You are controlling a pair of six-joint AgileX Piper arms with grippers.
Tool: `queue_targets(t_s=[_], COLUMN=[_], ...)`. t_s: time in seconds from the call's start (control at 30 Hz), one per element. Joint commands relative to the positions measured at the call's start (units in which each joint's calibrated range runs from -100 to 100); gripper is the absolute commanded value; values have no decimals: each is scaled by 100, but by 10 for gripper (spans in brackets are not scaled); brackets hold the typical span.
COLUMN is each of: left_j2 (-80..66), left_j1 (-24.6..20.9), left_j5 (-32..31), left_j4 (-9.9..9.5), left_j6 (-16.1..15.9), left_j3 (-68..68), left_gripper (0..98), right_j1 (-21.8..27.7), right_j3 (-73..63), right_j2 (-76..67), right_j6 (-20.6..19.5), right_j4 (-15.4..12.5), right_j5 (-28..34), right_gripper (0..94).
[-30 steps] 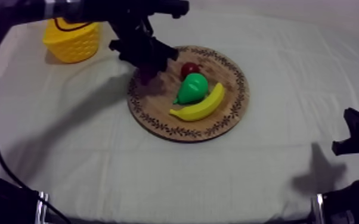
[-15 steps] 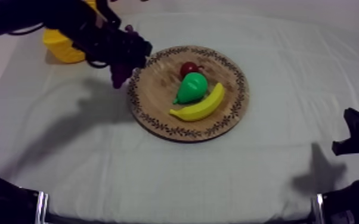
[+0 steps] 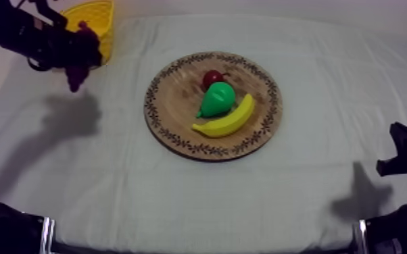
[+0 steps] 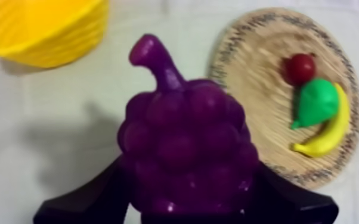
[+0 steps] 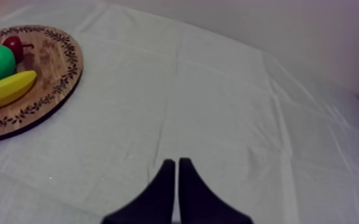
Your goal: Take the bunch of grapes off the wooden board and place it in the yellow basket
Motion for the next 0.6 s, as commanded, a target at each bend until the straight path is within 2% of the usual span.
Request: queue_targets(t_s=[0.0,0.3,0.57], left_j2=[-91,-201,482], left_j1=[-545,-1427,-1537], left_j5=[54,110,114], left_j4=[20,109,127], left_j6=[-254,-728,-710], left_j3=[75,301,-437], left_gripper=[625,625,625], right_j1=[3,3,3], right_j3=[-1,-1,-1], right_j2=[2,2,2], right_j6=[0,0,0], right_j4=[-1,-1,-1], right_j5=[0,0,0], right_gripper=[3,3,3])
